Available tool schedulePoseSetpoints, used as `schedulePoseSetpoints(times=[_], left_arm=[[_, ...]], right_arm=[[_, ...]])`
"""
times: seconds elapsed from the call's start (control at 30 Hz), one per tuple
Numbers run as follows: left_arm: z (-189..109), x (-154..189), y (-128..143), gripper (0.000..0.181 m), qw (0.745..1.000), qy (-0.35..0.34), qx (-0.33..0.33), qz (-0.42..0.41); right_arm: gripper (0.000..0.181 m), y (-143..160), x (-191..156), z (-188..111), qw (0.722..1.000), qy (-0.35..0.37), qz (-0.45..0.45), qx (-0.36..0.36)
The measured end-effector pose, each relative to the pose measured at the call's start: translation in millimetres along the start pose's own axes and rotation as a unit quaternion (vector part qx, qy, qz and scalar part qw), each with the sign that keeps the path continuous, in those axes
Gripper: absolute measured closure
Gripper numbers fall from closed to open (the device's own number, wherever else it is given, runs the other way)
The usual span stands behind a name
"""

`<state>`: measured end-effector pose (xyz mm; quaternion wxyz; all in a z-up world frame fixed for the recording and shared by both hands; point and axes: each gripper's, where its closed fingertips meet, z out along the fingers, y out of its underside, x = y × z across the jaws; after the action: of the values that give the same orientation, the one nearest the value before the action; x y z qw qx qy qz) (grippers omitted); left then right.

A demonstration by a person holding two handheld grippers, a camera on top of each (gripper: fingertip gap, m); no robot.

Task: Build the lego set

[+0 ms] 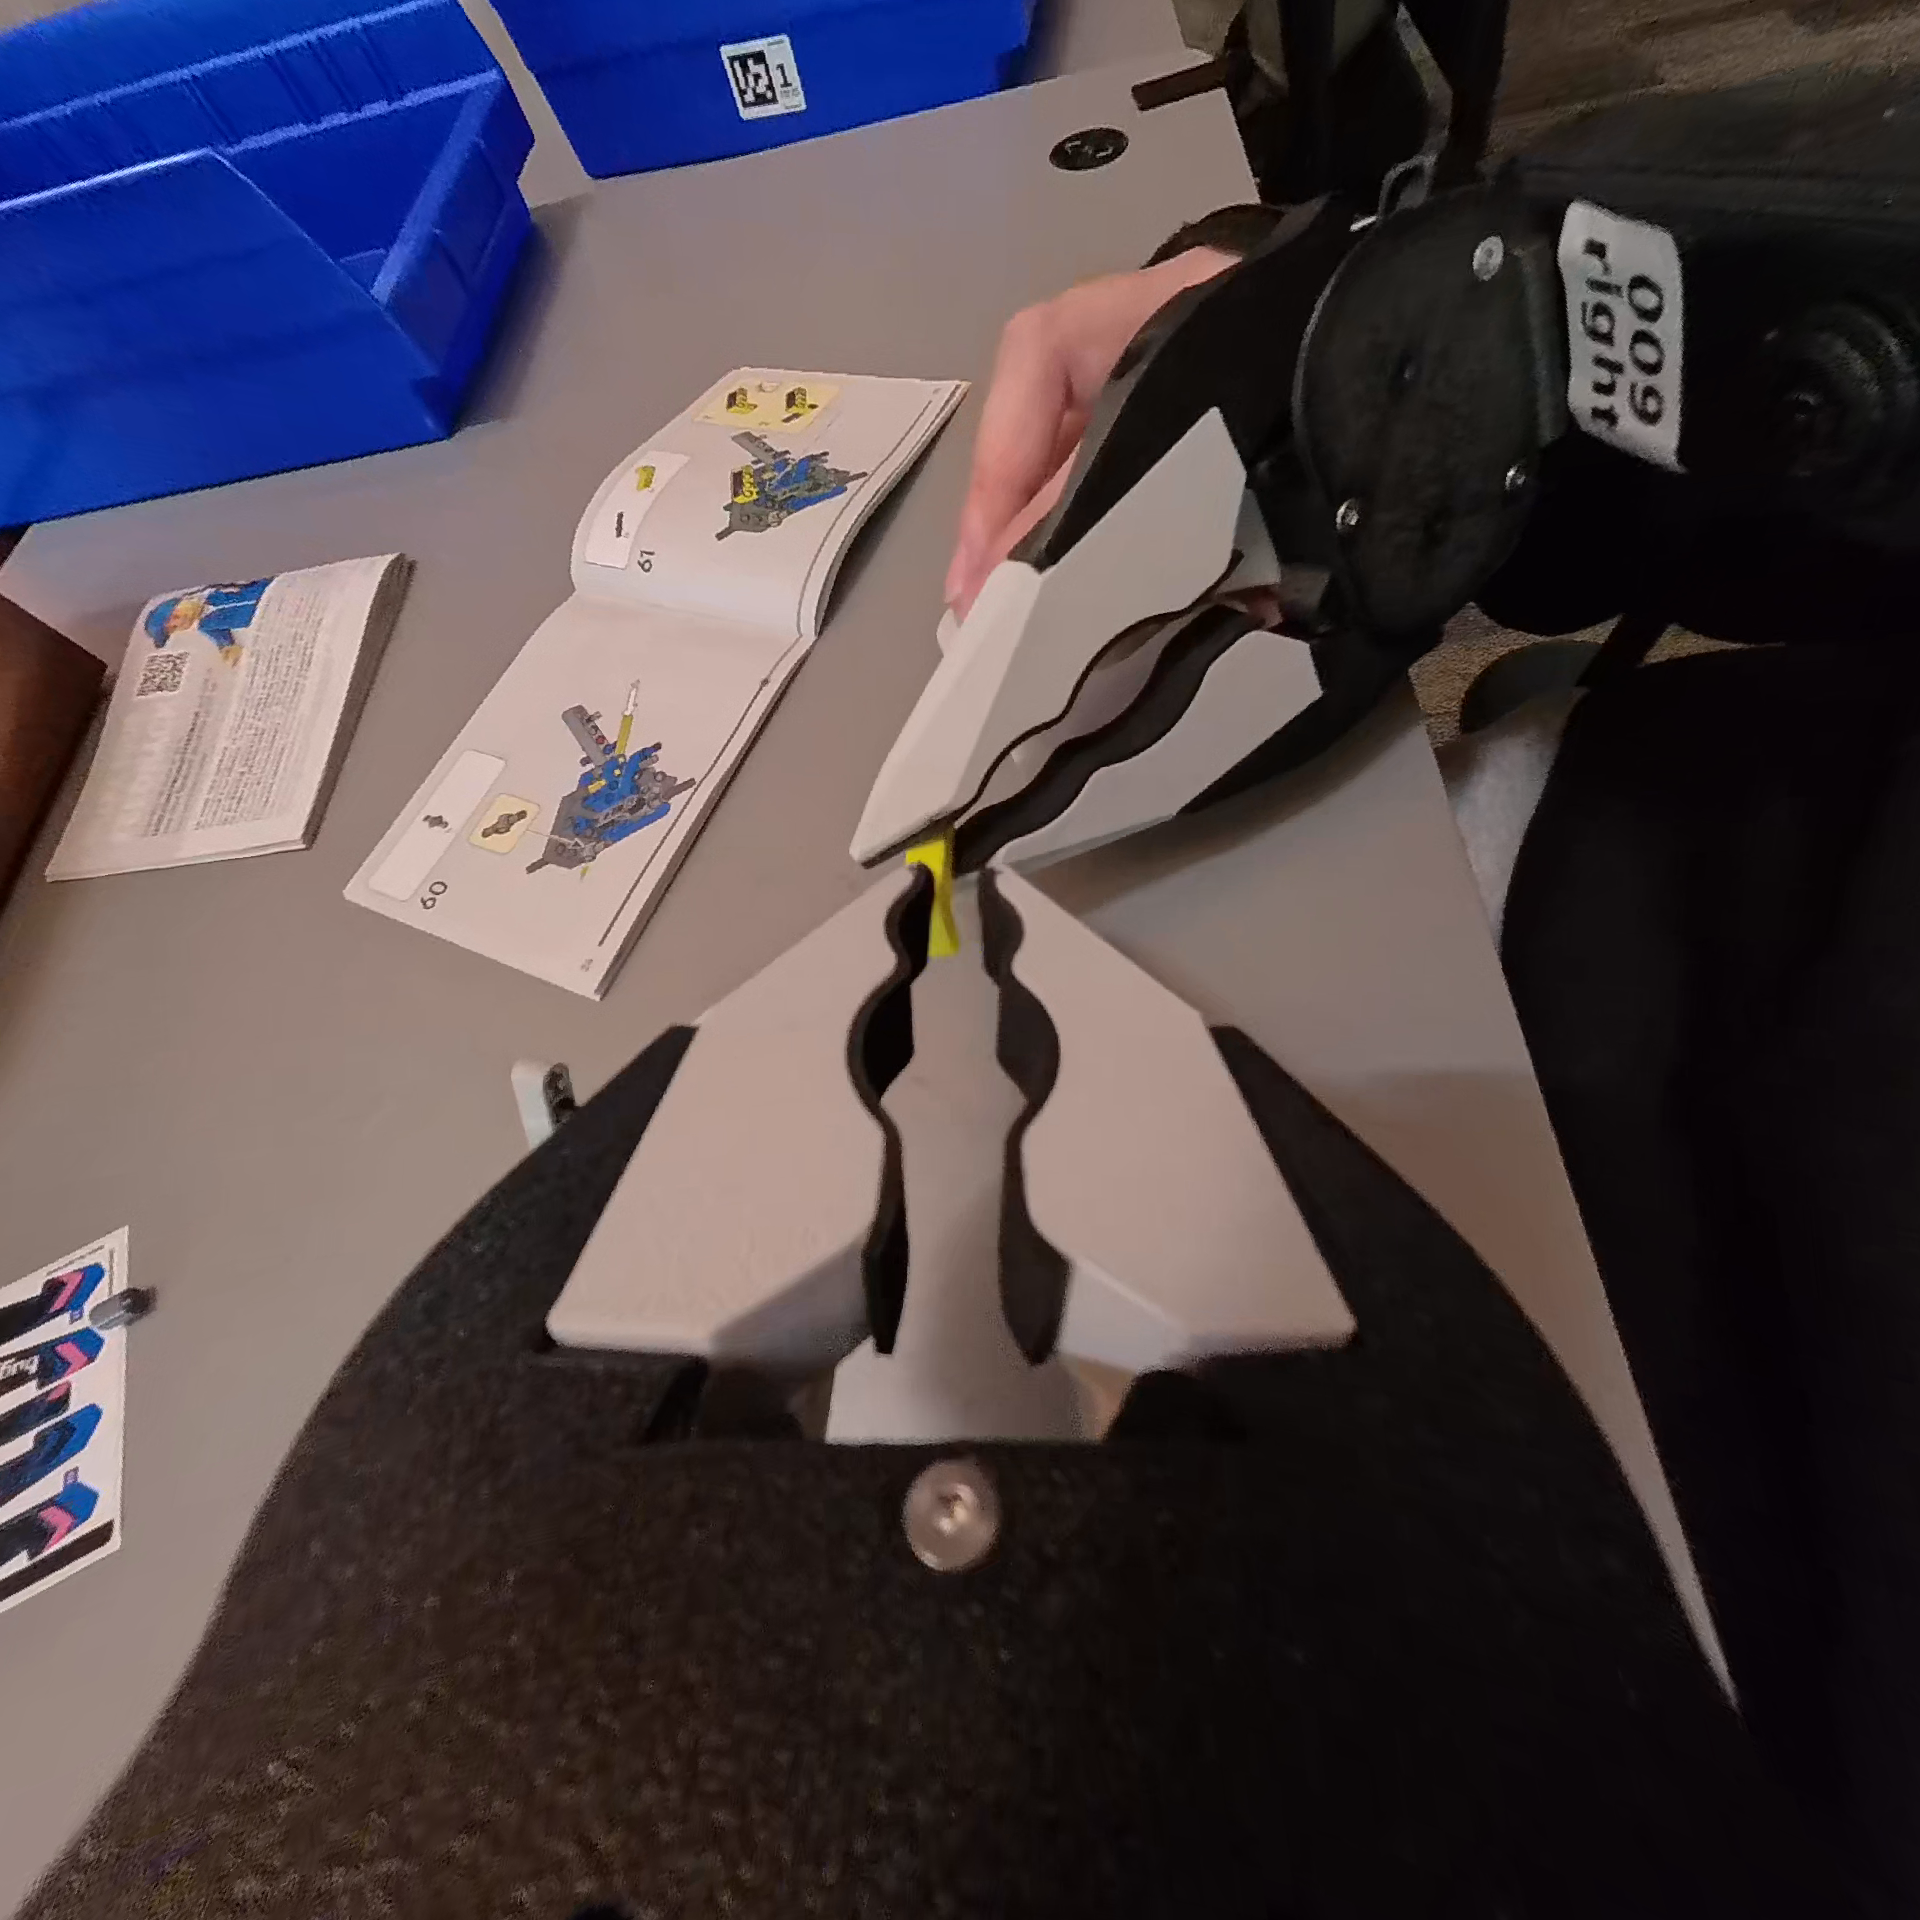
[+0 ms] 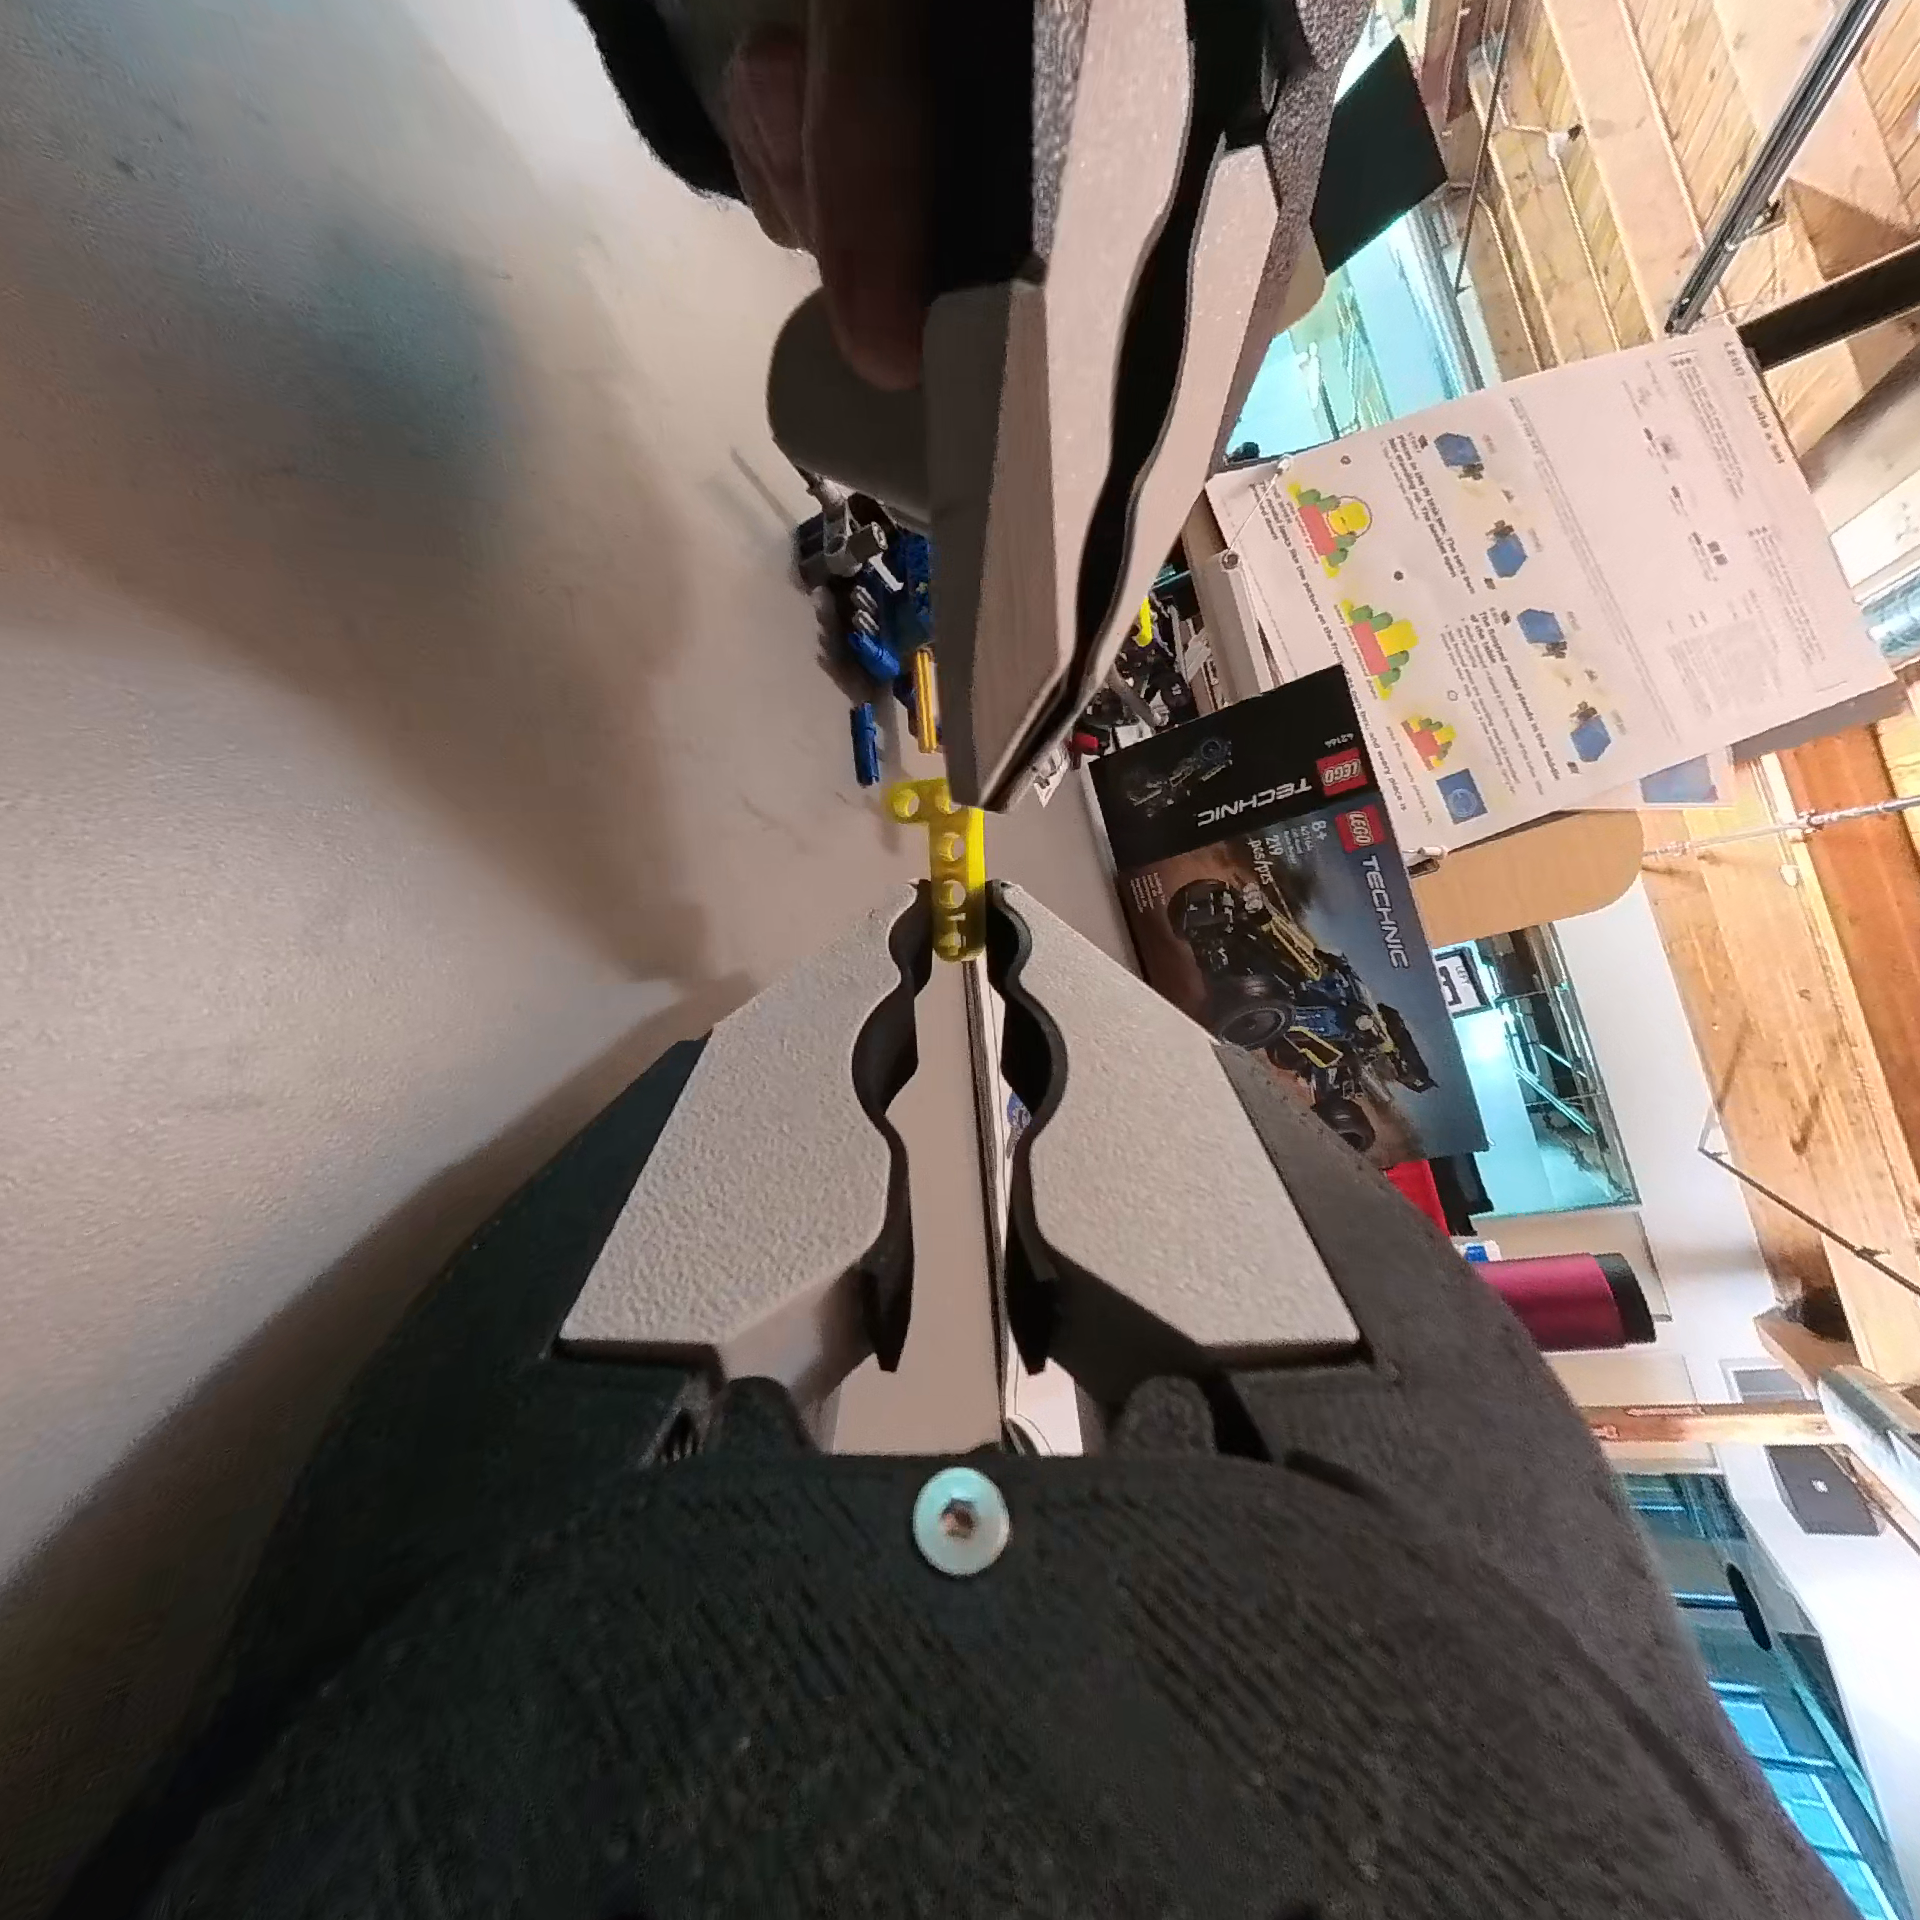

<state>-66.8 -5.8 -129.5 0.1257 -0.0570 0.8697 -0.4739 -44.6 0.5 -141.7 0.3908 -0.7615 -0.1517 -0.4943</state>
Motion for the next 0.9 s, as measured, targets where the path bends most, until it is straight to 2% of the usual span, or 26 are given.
schedulePoseSetpoints(times=[0.2, 0.37, 0.43, 0.47, 0.53, 0.6, 0.7, 0.77, 0.9], left_arm=[[0, 0, 1, 0.161, 1.0, 0.001, 0.0, -0.019], [1, -3, 1, 0.16, 0.999, -0.006, 0.015, -0.034], [1, -12, 1, 0.137, 0.998, -0.031, 0.023, -0.055], [1, -12, 3, 0.141, 0.997, -0.025, 0.023, -0.064], [2, -1, 4, 0.163, 0.997, 0.011, 0.029, -0.071], [4, 1, 5, 0.172, 0.998, 0.009, 0.033, -0.061], [8, 0, 8, 0.176, 0.999, -0.026, 0.021, -0.003], [12, -2, 16, 0.176, 0.993, -0.077, -0.009, 0.087], [24, 7, 26, 0.176, 0.944, -0.14, -0.072, 0.289]], right_arm=[[0.174, -1, 4, -1, 1.0, 0.013, -0.003, 0.004], [0.175, -3, 3, -2, 1.0, 0.011, -0.002, 0.009], [0.176, -6, 5, -3, 1.0, 0.016, 0.0, 0.018], [0.176, -8, 5, -4, 1.0, 0.015, 0.003, 0.026], [0.176, -7, 9, -6, 0.999, 0.023, 0.007, 0.03], [0.176, -9, 7, -6, 0.999, 0.015, 0.011, 0.038], [0.173, -4, -1, -4, 1.0, -0.008, 0.004, 0.03], [0.168, 3, -1, -4, 1.0, -0.013, 0.001, 0.016], [0.152, 16, -15, -10, 0.996, -0.083, 0.014, -0.004]])
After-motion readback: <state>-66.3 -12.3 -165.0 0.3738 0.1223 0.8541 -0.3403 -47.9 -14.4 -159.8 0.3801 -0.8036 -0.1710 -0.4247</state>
